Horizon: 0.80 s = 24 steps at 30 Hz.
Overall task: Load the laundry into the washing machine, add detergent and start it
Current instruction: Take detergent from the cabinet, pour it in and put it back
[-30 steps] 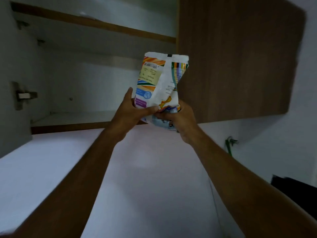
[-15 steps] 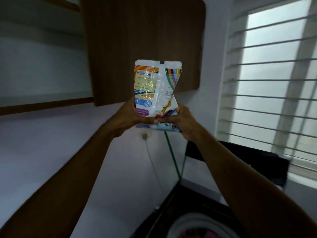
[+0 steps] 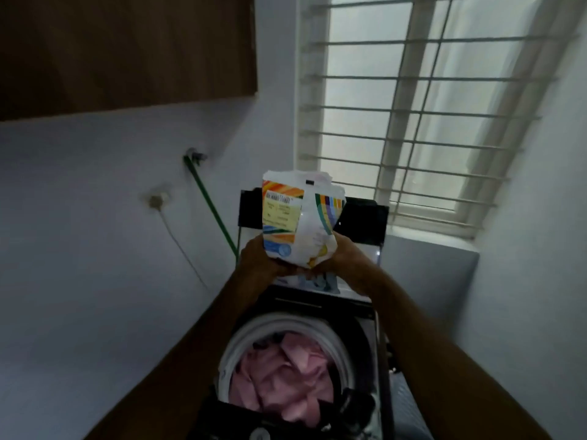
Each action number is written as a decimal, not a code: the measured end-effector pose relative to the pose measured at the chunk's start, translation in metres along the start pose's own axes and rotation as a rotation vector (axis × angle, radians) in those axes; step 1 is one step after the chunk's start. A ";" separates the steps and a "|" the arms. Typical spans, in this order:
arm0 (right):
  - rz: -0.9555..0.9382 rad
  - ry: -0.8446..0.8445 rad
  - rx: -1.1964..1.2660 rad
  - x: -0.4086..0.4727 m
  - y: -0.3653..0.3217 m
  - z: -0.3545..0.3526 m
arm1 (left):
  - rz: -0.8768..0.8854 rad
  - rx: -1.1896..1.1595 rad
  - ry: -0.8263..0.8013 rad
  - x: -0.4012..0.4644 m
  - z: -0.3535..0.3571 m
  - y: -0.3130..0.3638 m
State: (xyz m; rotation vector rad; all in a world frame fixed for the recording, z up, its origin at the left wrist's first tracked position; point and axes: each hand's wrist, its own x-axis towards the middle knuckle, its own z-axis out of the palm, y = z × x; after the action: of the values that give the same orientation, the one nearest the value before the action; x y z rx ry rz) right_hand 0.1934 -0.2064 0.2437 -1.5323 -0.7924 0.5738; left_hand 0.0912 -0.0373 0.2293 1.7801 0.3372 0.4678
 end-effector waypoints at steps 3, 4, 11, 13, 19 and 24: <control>0.062 0.142 0.077 -0.033 0.041 -0.012 | -0.127 -0.052 -0.115 -0.004 0.041 -0.037; 0.079 0.179 0.084 -0.043 0.051 -0.013 | -0.122 -0.043 -0.144 -0.010 0.048 -0.047; 0.212 0.382 0.119 -0.101 0.108 -0.019 | -0.123 -0.115 -0.444 -0.037 0.082 -0.080; 0.229 0.428 0.127 -0.116 0.116 -0.018 | -0.137 -0.144 -0.512 -0.044 0.091 -0.085; 0.302 0.595 0.021 -0.160 0.136 -0.017 | -0.187 -0.199 -0.652 -0.062 0.128 -0.106; 0.345 0.693 -0.046 -0.199 0.149 -0.016 | -0.225 -0.237 -0.817 -0.074 0.152 -0.112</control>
State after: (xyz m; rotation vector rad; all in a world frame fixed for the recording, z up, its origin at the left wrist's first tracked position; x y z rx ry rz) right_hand 0.1010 -0.3699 0.0806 -1.7680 -0.0100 0.2321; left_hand 0.1013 -0.1716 0.0780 1.5311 -0.0956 -0.3757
